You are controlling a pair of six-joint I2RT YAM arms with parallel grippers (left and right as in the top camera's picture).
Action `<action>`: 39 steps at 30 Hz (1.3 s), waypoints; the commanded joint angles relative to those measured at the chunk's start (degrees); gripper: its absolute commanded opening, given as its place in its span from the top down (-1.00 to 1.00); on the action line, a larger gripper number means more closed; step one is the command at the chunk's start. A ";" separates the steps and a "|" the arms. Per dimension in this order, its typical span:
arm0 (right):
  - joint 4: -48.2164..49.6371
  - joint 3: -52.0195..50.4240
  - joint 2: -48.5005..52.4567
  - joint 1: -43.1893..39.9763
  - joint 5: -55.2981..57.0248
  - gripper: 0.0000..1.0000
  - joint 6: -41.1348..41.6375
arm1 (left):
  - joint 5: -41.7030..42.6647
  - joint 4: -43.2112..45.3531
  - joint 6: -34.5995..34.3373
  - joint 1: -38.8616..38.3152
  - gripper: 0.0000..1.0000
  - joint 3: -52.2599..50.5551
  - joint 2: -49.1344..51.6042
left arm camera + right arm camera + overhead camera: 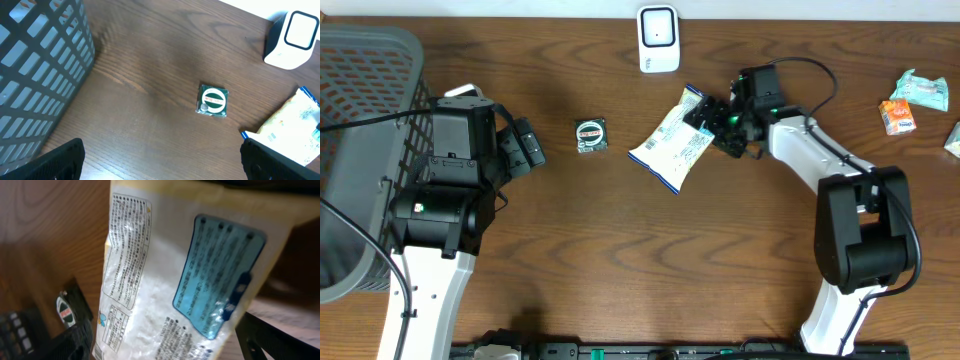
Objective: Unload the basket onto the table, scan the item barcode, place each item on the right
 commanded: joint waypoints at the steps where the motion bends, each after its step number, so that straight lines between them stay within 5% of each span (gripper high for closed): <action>1: -1.64 0.24 0.87 0.02 -5.42 -0.81 -9.70 | -0.35 0.00 0.76 0.24 -0.95 0.13 -0.26; 10: -3.58 0.04 6.21 2.99 -0.24 -0.93 -4.52 | -0.35 0.00 0.76 0.24 -0.96 0.13 -0.26; 16: 3.54 0.04 11.63 3.13 -6.58 -0.66 -3.26 | -0.35 0.00 0.76 0.24 -0.96 0.13 -0.26; 17: 4.31 0.04 12.13 3.10 -7.41 -0.57 -3.26 | -0.35 0.02 0.76 0.24 -0.95 0.13 -0.26; 20: 5.62 0.04 12.70 3.10 -7.89 0.87 -3.52 | -0.35 0.00 0.76 0.24 -0.95 0.13 -0.26; 21: 5.92 0.04 12.68 3.06 -7.85 0.98 -3.67 | -0.35 0.00 0.76 0.24 -0.96 0.13 -0.26; 31: 15.78 0.11 9.86 0.31 -23.98 0.98 -8.24 | -0.35 0.00 0.76 0.24 -0.96 0.13 -0.26; 39: 36.39 0.11 4.17 -3.28 -49.40 0.98 -6.19 | -0.35 0.00 0.76 0.24 -0.96 0.13 -0.26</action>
